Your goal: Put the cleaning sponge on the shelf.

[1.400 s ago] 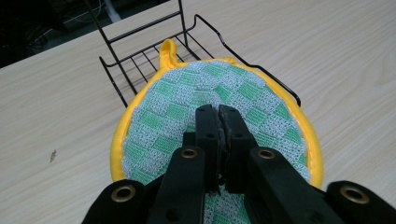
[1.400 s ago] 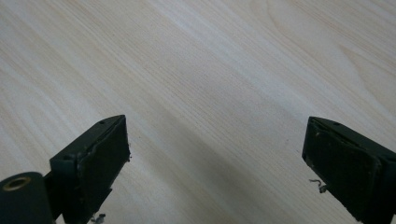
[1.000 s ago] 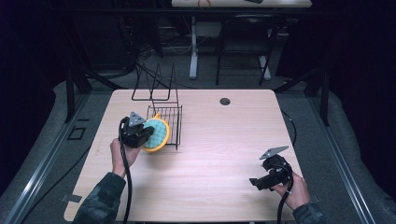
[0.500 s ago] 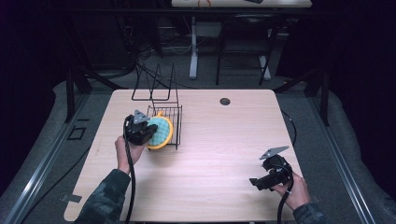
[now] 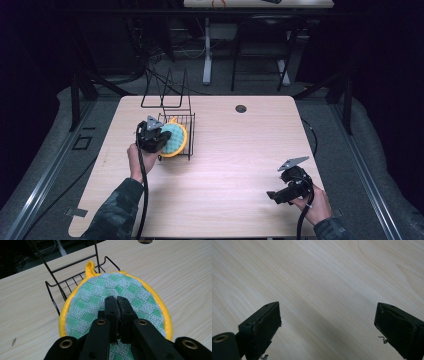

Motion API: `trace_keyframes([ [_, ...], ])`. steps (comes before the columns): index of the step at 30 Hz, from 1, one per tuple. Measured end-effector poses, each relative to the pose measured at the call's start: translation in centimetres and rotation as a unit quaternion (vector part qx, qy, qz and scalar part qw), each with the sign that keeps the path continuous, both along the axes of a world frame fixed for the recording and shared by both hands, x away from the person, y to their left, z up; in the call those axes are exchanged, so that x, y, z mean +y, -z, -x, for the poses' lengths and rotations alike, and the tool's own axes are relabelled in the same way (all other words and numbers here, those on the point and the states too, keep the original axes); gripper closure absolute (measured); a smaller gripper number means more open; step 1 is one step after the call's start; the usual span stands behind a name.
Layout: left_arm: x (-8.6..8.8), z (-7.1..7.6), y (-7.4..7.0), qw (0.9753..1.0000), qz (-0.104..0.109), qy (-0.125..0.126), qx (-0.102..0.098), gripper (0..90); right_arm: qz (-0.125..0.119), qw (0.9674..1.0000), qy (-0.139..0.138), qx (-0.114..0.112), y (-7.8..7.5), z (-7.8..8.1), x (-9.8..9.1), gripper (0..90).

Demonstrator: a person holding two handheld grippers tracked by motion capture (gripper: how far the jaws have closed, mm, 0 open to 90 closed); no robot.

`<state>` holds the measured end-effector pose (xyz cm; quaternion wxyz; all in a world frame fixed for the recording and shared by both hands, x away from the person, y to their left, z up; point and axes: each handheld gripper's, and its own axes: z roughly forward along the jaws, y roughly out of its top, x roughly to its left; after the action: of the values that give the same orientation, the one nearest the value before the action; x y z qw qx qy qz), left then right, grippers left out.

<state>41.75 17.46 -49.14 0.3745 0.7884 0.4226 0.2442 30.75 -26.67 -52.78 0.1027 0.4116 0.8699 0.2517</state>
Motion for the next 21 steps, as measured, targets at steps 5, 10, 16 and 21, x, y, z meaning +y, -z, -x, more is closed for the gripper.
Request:
trace_keyframes([
  [5, -0.15, -0.19, 0.13, 1.0, -0.002, -0.001, -0.001, 87.9, 0.0, 1.0, -0.001, 0.0, 0.0, 0.01, 0.03, 6.2],
  [10, -0.23, -0.48, 0.25, 1.0, 0.001, -0.003, 0.0, 87.9, 0.0, 1.0, -0.002, 0.001, 0.01, 0.0, 0.03, 6.3],
  [16, -0.32, -0.75, 0.31, 1.0, 0.004, -0.005, -0.003, 87.9, 0.0, 1.0, -0.002, 0.001, 0.02, 0.0, 0.02, 6.3],
  [21, -0.4, -0.92, 0.43, 1.0, 0.003, -0.004, -0.001, 87.9, -0.001, 1.0, -0.002, 0.001, 0.03, 0.01, 0.0, 6.3],
])
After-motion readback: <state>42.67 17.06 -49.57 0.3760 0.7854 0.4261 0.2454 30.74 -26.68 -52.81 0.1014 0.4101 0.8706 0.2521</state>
